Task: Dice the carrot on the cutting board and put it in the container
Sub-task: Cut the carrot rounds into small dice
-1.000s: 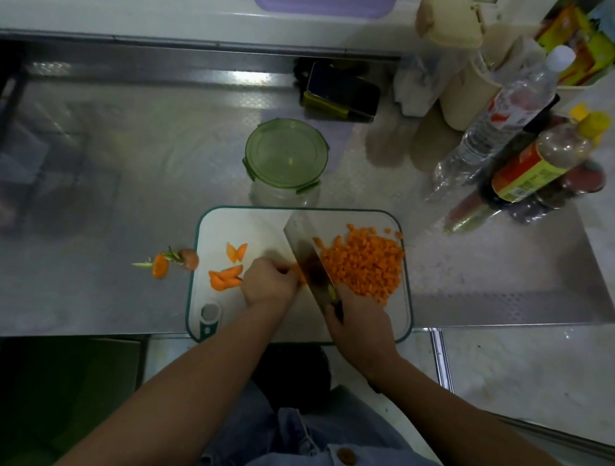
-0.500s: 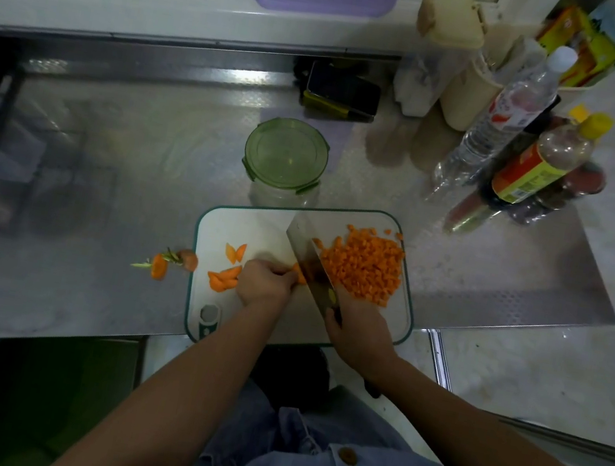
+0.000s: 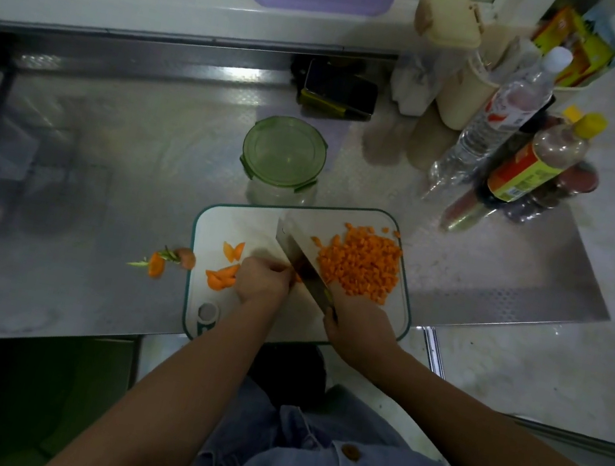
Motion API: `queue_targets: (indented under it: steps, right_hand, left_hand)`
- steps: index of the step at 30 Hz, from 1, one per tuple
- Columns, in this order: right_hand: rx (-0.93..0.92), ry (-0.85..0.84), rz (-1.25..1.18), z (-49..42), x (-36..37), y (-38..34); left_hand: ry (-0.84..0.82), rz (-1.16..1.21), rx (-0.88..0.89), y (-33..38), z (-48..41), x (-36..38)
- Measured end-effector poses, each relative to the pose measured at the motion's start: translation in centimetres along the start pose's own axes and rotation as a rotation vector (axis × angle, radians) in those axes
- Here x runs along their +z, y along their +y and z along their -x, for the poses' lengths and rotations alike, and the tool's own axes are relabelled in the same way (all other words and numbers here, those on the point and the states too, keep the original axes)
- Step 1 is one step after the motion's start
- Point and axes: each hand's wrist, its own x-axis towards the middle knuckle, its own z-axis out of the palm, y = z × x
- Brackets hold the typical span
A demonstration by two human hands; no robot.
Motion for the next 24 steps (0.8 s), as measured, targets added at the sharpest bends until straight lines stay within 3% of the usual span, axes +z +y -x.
queue_targets:
  steps: [10, 24]
  right_hand:
    - [0.021, -0.104, 0.029, -0.9, 0.2, -0.8]
    - [-0.009, 0.003, -0.062, -0.7, 1.7, 0.6]
  left_hand:
    - [-0.043, -0.041, -0.014, 0.4, -0.9, -0.2]
    - [-0.079, -0.053, 0.041, -0.1, -1.4, -0.2]
